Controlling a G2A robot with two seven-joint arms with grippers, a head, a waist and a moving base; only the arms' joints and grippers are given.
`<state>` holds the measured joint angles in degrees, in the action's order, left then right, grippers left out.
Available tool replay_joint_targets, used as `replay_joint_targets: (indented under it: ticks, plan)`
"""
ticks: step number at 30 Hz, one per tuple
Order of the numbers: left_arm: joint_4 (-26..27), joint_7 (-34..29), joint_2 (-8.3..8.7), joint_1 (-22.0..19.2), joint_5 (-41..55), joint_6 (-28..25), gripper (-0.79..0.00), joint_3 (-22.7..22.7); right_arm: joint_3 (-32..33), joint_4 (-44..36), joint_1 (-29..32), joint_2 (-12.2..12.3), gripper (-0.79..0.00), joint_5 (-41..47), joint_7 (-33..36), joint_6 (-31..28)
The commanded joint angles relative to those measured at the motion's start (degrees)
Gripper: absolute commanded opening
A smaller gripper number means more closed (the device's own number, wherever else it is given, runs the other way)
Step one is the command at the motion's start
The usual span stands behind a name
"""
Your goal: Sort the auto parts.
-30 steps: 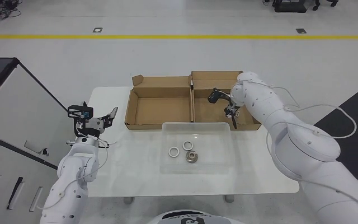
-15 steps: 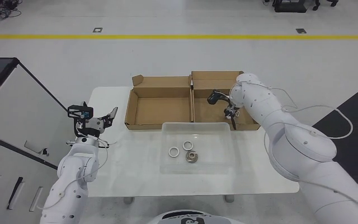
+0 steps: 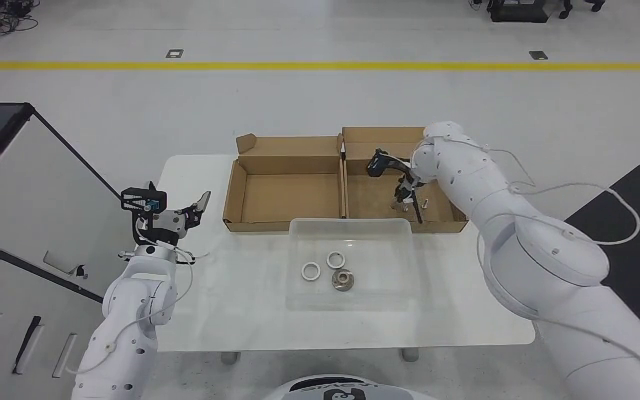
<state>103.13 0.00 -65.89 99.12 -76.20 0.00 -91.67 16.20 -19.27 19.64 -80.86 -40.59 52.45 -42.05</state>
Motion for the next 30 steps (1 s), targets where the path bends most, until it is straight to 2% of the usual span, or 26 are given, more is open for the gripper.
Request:
replay_joint_targets:
  ticks: [1,8,14,18,22,30]
  plan:
    - [0.0,0.0,0.00,0.0,0.0,0.0,0.000,0.0,0.5,-0.8,-0.3,0.6,0.000,0.0,-1.5,-1.5]
    - [0.0,0.0,0.00,0.0,0.0,0.0,0.000,0.0,2.8,-7.1,-0.4,4.5,0.000,-1.3,-8.0,-7.9]
    - [0.0,0.0,0.00,0.0,0.0,0.0,0.000,0.0,6.6,-16.2,1.7,10.5,0.000,-2.8,-13.5,-14.1]
    - [0.0,0.0,0.00,0.0,0.0,0.0,0.000,0.0,11.0,-25.0,5.2,15.8,0.000,-2.9,-15.4,-16.0]
    - [0.0,0.0,0.00,0.0,0.0,0.0,0.000,0.0,17.5,-35.9,10.8,22.2,0.000,-1.0,-14.6,-16.0]
    - [0.0,0.0,0.00,0.0,0.0,0.0,0.000,0.0,35.9,-56.5,27.3,35.3,0.000,10.2,-11.3,-16.0]
